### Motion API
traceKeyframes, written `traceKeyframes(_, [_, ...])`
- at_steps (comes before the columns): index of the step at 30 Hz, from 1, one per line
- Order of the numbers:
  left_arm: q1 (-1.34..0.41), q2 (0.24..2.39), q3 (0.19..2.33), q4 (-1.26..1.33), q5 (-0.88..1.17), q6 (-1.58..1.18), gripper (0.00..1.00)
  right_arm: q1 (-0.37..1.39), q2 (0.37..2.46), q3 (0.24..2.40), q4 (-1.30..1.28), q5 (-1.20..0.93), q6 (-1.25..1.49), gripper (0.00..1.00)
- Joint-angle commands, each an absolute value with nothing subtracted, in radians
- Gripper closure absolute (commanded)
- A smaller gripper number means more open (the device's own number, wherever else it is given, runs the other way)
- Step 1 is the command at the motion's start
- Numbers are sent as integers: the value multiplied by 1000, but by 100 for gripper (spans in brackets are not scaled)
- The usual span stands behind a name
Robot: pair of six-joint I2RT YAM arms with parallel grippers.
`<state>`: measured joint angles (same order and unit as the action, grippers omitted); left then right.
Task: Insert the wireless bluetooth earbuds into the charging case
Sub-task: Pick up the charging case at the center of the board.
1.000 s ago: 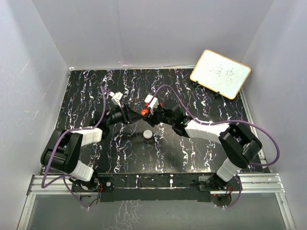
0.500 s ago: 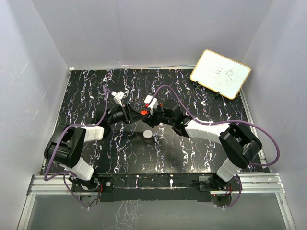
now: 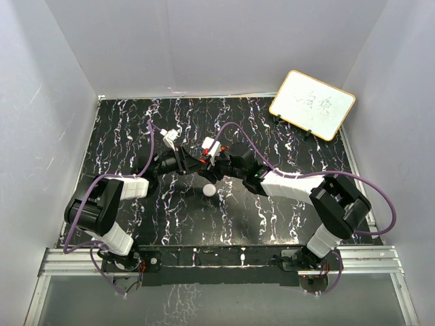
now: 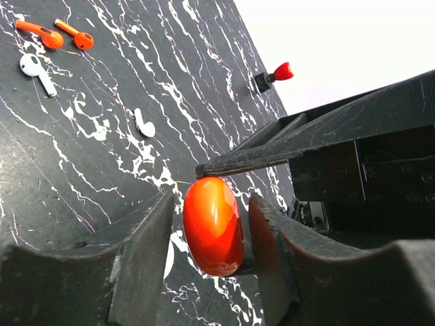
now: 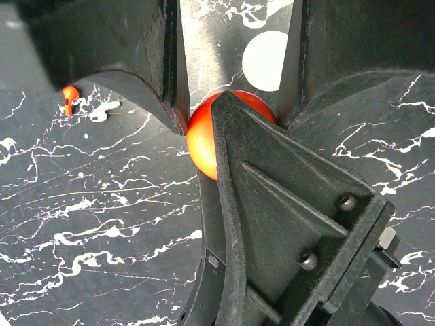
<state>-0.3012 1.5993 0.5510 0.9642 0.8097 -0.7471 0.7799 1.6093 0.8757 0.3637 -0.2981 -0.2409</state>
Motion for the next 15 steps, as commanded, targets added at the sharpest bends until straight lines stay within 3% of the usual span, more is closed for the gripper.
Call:
traceKeyframes(1, [-301, 1570, 568, 977, 827, -734, 50, 786, 1597, 921, 436, -283, -248, 97])
traceKeyframes(7, [-301, 1538, 563, 936, 816, -713, 46, 786, 1599, 918, 447, -268, -248, 98])
traceKeyframes(12, [-301, 1534, 553, 942, 816, -718, 50, 787, 1598, 915, 451, -255, -249, 98])
traceKeyframes(15, [-301, 1530, 549, 948, 815, -719, 60, 786, 1599, 912, 452, -251, -249, 98])
